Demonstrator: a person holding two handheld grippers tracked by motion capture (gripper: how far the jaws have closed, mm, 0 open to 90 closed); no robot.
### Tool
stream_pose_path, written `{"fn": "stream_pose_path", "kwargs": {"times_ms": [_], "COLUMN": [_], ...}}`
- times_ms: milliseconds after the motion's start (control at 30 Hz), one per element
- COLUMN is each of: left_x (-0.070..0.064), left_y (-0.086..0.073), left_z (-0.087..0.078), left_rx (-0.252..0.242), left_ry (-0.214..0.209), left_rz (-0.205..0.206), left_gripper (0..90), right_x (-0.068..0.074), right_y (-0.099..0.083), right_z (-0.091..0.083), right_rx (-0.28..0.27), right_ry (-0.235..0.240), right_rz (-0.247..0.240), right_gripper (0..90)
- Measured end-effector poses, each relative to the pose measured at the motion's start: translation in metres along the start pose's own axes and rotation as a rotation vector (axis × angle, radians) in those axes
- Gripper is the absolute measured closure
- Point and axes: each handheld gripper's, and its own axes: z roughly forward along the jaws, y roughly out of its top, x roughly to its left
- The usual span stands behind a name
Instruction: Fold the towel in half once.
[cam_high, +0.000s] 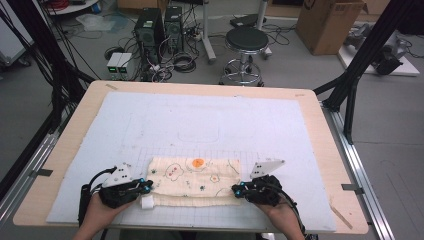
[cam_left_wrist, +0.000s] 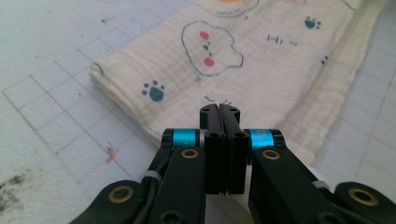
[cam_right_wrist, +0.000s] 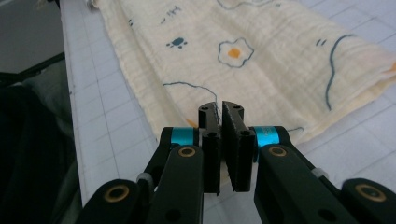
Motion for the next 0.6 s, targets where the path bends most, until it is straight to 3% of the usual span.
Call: {"fn": "stream_pose_path", "kwargs": {"times_ms": [200,433,600], "left_x": [0.0038,0.0039,0.0074], "left_y": [0.0034,0.0029,0.0008], "left_z": [-0.0039,-0.0024,-0.0045], "left_rx": [-0.046,-0.022,-0.017], "left_ry": [0.003,-0.008,-0.003], "left_rz": [-0.032,-0.026,-0.049], "left_gripper": [88.4,88.2,87.7], "right_x": [-0.0007,-0.0007,0.0002], "right_y": [0.004,0.0057,0.0055], "right_z": [-0.0067,-0.008,-0.0074], "right_rx": [-0.05,-0.067,-0.06], "right_ry": [-0.004,-0.007,-0.004], "right_rz": [0.009,0.013,0.019], "right_gripper": [86.2,86.2,86.2]}}
